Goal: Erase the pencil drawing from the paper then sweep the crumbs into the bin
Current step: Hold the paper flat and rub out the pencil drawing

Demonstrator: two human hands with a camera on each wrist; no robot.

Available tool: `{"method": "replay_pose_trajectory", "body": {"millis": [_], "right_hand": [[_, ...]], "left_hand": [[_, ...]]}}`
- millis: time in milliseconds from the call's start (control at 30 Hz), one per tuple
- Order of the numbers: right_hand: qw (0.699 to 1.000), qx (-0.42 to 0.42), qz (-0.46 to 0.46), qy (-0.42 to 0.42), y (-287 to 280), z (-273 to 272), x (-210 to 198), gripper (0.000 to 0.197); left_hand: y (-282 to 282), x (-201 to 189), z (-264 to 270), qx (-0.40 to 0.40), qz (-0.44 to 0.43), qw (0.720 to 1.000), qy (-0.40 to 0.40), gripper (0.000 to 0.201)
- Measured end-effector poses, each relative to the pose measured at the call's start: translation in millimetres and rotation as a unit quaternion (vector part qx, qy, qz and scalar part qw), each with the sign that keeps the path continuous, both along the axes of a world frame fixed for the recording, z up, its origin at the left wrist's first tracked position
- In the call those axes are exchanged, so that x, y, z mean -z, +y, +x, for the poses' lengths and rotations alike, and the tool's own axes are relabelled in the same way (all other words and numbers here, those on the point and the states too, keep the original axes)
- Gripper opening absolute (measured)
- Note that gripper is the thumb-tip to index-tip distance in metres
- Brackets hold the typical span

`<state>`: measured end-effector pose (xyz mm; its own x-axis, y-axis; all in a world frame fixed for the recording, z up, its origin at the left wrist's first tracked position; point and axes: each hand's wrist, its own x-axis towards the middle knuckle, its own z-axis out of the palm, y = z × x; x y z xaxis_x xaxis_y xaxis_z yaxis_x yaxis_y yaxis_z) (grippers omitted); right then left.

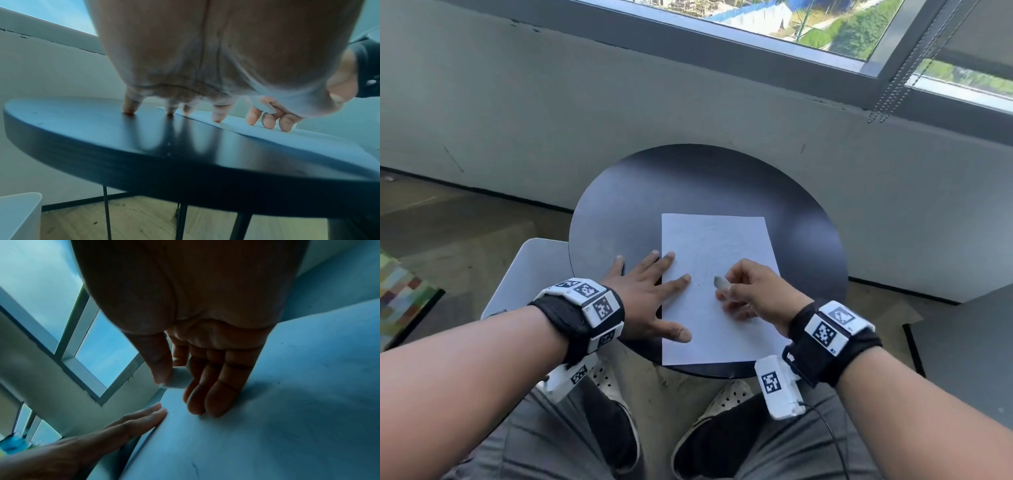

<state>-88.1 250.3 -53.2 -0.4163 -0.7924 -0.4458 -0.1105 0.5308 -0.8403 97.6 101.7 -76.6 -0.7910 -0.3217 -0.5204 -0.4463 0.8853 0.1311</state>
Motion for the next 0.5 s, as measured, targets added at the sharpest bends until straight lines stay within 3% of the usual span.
{"method": "replay_pose_trajectory", "body": {"millis": [100, 200, 500], "right_hand": [[0.996, -0.048, 0.026, 0.063, -13, -3, -7, 0.025], [0.980, -0.109, 0.051, 0.161, -27, -6, -15, 0.025], [0.898, -0.275, 0.117, 0.324, -63, 3, -4, 0.023]], "left_hand": [[-2, -1, 2, 0.011, -0.008, 1.000, 0.012, 0.106], [-4, 0, 3, 0.010, -0.022, 0.999, 0.039, 0.111], [-19, 5, -8, -0.028, -0.034, 0.999, 0.029, 0.133]]}}
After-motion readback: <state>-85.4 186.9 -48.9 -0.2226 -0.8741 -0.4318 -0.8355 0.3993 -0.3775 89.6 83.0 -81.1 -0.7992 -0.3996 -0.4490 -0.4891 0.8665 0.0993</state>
